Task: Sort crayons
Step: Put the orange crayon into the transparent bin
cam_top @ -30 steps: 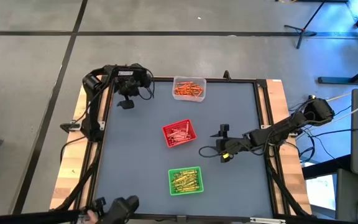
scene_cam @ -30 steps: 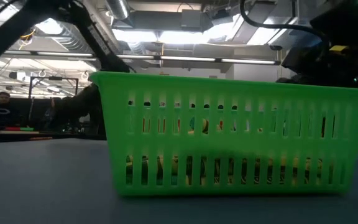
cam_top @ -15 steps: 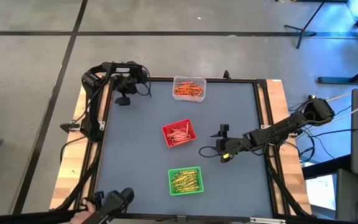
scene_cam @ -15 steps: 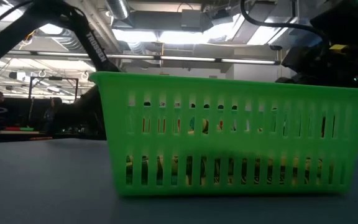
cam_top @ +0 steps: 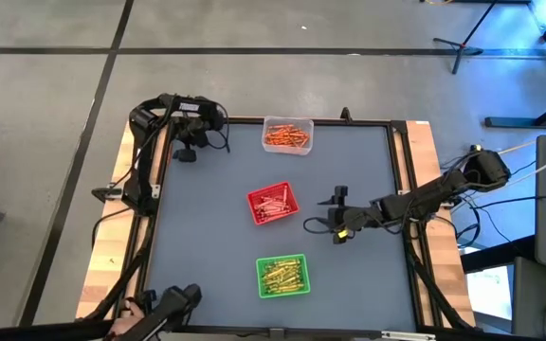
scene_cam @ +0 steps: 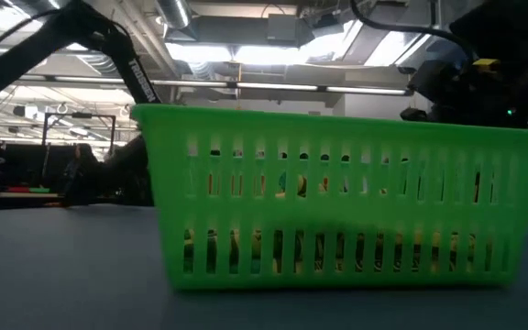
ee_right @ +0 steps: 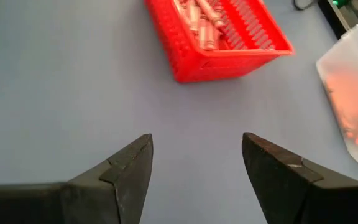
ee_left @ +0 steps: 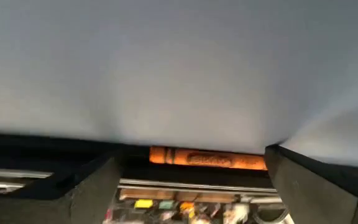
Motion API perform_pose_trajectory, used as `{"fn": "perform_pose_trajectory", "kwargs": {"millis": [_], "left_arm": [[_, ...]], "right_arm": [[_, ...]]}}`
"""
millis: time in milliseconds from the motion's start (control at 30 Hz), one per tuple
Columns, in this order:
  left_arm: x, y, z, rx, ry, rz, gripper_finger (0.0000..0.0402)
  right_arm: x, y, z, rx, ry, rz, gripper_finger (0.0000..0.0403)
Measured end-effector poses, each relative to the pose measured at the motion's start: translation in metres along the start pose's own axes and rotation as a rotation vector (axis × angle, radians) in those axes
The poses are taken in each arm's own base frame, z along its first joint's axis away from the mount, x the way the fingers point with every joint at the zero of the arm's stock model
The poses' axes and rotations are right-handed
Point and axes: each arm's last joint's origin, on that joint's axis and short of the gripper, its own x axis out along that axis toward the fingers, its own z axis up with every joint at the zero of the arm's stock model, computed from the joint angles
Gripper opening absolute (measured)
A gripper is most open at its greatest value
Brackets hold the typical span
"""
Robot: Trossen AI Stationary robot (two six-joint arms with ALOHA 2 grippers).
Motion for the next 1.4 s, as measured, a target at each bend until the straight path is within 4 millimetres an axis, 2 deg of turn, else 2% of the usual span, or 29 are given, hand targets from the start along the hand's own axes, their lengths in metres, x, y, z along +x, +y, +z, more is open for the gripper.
{"fn": "perform_pose_trajectory", "kwargs": {"millis": [133,400,533,800,933,1067,1200,1400], "left_arm": [[0.002,0.0,0.006,0.04,0.068,0.001,0.038],[0.003,0.003,0.003,0.002,0.054,-0.059,0.038],[0.002,-0.005,0.001,0.018,0.087,-0.152,0.038],[-0.005,-0.016,0.005,0.015,0.109,-0.115,0.038],[-0.01,-0.027,0.006,-0.001,0.117,-0.171,0.038],[-0.009,-0.029,0.003,-0.021,0.163,-0.145,0.038],[-0.006,-0.027,0.008,-0.05,0.129,-0.051,0.038],[-0.004,-0.026,0.009,-0.076,0.115,-0.049,0.038]], "right_arm": [[0.002,-0.004,0.0,0.027,0.004,-0.002,0.0246],[0.002,-0.005,-0.001,0.029,0.005,0.007,0.0246],[0.002,-0.005,-0.001,0.028,0.007,0.007,0.0246],[0.002,-0.005,-0.001,0.027,0.007,0.007,0.0246],[0.002,-0.005,-0.001,0.024,0.007,0.007,0.0246],[0.002,-0.005,-0.001,0.024,0.007,0.007,0.0246],[0.002,-0.005,-0.001,0.024,0.009,0.007,0.0246],[0.002,-0.005,-0.001,0.021,0.008,0.008,0.0246]]}}
